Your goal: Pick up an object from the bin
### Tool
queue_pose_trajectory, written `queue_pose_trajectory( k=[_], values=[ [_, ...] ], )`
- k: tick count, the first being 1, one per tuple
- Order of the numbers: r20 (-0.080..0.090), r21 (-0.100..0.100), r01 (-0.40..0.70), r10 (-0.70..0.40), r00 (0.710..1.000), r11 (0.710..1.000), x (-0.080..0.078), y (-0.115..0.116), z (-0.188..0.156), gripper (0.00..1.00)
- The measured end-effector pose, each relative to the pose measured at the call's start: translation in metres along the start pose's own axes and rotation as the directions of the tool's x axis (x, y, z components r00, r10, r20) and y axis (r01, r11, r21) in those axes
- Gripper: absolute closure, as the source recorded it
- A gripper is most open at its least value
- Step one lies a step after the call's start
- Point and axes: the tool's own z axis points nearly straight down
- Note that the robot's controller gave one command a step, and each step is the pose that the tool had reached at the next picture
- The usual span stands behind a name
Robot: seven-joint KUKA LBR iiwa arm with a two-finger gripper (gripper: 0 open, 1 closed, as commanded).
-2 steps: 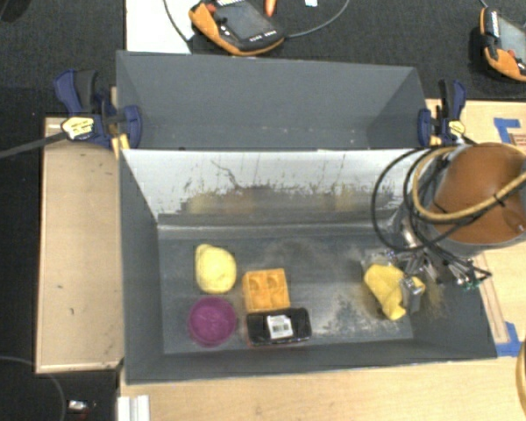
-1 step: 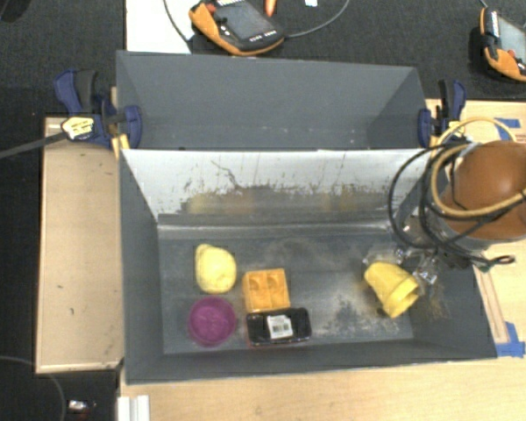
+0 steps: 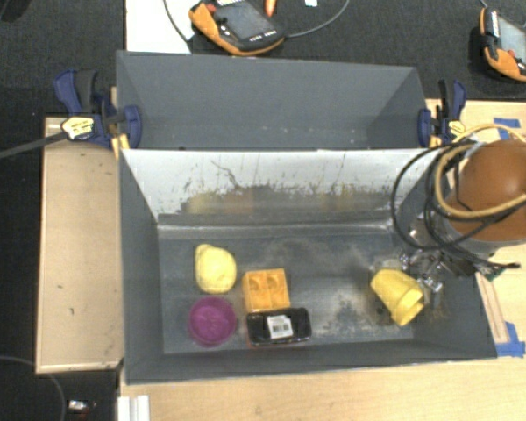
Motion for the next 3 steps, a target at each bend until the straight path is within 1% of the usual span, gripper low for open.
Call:
queue_pose_trajectory(
  k=[1, 2, 3],
  values=[
    [0.004, 0.004, -0.189, 0.189, 0.982, 0.982, -0.059, 0.010, 0.017, 1.00],
    [0.003, 0.004, -0.155, 0.155, 0.988, 0.988, -0.033, 0.003, -0.072, 1.00],
    [0.016, 0.012, -0.123, 0.122, 0.992, 0.992, -0.060, 0.001, 0.003, 1.00]
  ],
)
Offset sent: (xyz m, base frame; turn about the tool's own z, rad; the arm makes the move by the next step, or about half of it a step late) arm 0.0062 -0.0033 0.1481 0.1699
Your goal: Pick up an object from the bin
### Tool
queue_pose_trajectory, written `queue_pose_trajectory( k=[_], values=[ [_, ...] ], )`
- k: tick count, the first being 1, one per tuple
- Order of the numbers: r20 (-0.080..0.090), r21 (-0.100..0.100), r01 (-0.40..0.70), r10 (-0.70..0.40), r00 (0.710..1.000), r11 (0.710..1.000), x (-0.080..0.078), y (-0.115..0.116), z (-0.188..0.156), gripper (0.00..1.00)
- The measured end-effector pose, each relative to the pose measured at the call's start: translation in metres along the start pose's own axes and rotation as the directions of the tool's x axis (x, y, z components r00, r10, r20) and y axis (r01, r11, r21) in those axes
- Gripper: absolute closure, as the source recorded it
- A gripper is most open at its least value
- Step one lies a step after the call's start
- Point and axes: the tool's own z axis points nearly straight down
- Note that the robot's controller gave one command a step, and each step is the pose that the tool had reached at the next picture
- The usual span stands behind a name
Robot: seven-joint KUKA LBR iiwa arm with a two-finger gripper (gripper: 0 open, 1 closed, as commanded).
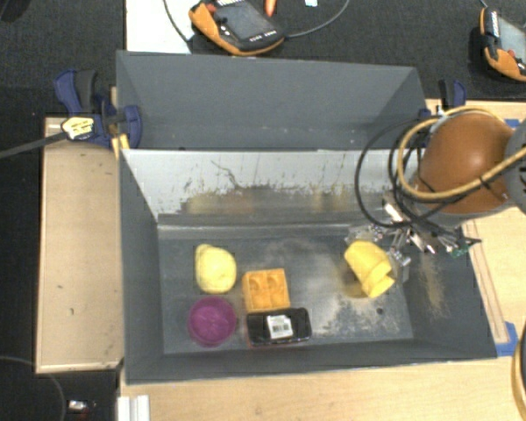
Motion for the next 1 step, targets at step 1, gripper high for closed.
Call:
queue_pose_trajectory(
  k=[1],
  values=[
    [-0.005, -0.002, -0.018, 0.018, 1.000, 1.000, 0.0076, -0.0044, -0.0836, 1.00]
  ],
)
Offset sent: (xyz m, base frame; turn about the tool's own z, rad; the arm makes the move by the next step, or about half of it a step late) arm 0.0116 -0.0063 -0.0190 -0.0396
